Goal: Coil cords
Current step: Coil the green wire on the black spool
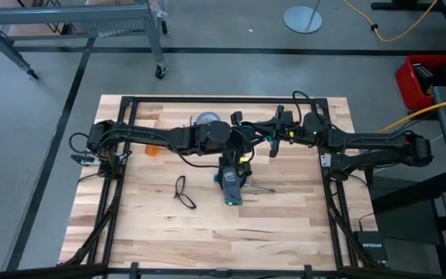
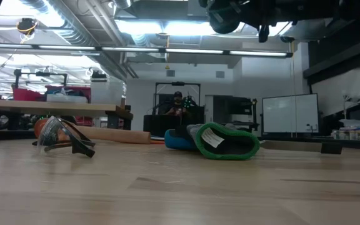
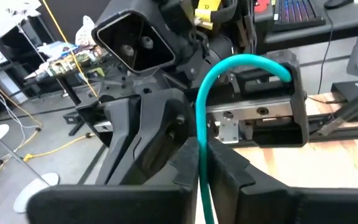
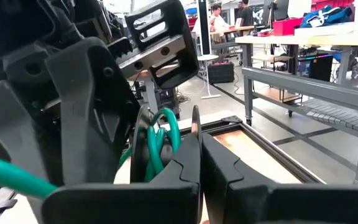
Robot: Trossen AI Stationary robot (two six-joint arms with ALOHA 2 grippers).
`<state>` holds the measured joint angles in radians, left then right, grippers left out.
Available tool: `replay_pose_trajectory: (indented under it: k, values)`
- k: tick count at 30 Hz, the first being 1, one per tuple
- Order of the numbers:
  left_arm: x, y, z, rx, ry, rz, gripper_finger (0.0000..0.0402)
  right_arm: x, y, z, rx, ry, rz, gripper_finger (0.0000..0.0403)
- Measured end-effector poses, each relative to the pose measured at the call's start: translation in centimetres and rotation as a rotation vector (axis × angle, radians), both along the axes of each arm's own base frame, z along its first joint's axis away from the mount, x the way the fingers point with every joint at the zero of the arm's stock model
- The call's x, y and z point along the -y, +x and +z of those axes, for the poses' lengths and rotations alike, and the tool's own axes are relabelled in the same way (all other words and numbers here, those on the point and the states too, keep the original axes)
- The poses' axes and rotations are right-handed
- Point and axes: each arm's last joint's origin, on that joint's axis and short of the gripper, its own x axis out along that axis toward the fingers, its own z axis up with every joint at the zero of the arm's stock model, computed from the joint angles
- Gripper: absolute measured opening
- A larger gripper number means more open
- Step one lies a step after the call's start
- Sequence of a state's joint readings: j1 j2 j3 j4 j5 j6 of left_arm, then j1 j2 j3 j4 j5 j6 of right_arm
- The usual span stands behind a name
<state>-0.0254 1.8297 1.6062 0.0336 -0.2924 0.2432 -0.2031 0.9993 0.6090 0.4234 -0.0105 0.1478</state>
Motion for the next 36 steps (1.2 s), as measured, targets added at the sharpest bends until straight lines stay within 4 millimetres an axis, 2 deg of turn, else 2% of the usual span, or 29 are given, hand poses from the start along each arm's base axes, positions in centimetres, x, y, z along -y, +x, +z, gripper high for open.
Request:
replay_pose_trajectory:
  k: [11, 15, 19, 23, 26, 31, 36]
  values:
    - [1.3, -0.1, -0.2, -0.066, 0.157, -0.029, 0.0139, 0.0, -0.2, 0.1, -0.009, -0.018, -0.003, 0.0001]
    - [2.3, -0.4, 0.2, -0.075, 0.245, -0.027, 0.0167, 0.0, -0.9, 0.2, -0.037, -0.048, -0.075, 0.0001]
    - [3.2, -0.6, 0.2, -0.086, 0.263, 0.010, 0.0174, 0.3, -1.6, 0.5, -0.072, -0.129, -0.202, 0.0001]
    - [3.6, -0.7, 0.0, -0.086, 0.178, 0.071, 0.0175, 0.4, -2.1, 0.8, -0.093, -0.213, -0.298, 0.0001]
    - [3.5, -1.1, -0.4, -0.103, 0.133, 0.229, 0.0173, 0.5, -2.4, 1.0, -0.093, -0.236, -0.331, 0.0001]
    - [2.7, -1.8, -1.0, -0.151, 0.161, 0.512, 0.0159, 0.3, -3.2, 1.7, -0.054, -0.235, -0.361, 0.0001]
    - [1.8, -2.1, -1.4, -0.152, 0.118, 0.605, 0.0147, 0.2, -4.4, 2.8, 0.009, -0.231, -0.393, 0.0001]
